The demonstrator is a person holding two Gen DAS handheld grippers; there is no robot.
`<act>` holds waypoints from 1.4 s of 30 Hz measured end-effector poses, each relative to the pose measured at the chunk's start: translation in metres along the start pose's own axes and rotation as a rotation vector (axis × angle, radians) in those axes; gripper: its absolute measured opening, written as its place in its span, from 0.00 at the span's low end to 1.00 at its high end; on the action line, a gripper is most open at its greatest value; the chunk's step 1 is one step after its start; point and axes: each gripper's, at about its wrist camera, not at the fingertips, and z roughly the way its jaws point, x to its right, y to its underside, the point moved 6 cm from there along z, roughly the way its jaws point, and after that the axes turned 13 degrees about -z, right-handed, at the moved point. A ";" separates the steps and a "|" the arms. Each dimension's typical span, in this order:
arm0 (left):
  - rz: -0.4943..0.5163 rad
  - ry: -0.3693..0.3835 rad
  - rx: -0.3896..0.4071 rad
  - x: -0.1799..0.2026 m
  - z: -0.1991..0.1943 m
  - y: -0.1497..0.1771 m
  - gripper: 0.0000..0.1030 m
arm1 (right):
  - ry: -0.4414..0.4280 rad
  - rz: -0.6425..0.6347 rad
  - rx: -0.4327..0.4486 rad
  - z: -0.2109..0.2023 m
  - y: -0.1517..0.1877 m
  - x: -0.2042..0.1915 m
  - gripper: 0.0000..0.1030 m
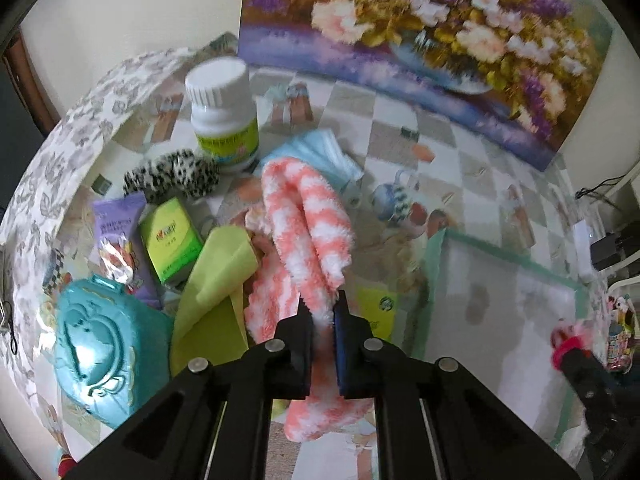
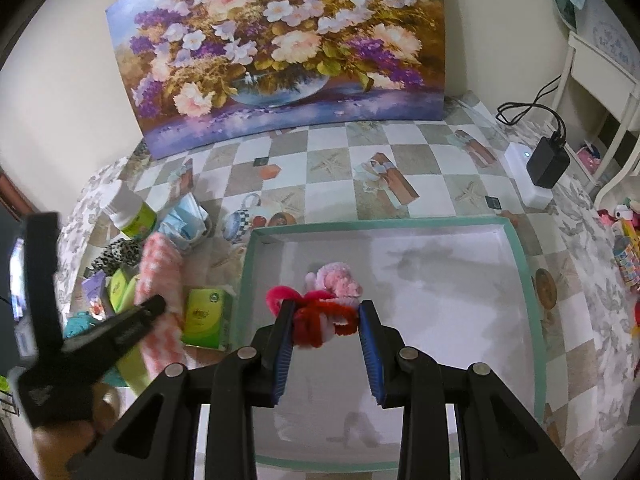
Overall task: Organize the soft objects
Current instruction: 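Lower the pink towel into the tray with the left gripper while the right gripper releases the red toy there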
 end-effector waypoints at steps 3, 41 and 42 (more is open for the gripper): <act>0.010 0.055 0.053 0.007 -0.020 -0.006 0.09 | 0.003 0.019 0.010 -0.004 0.000 0.006 0.32; 0.434 0.219 -0.015 0.123 -0.020 0.103 0.09 | 0.164 0.289 -0.063 -0.010 0.041 0.135 0.33; 0.424 0.208 -0.029 0.121 -0.015 0.102 0.10 | 0.161 0.287 -0.079 -0.005 0.043 0.134 0.33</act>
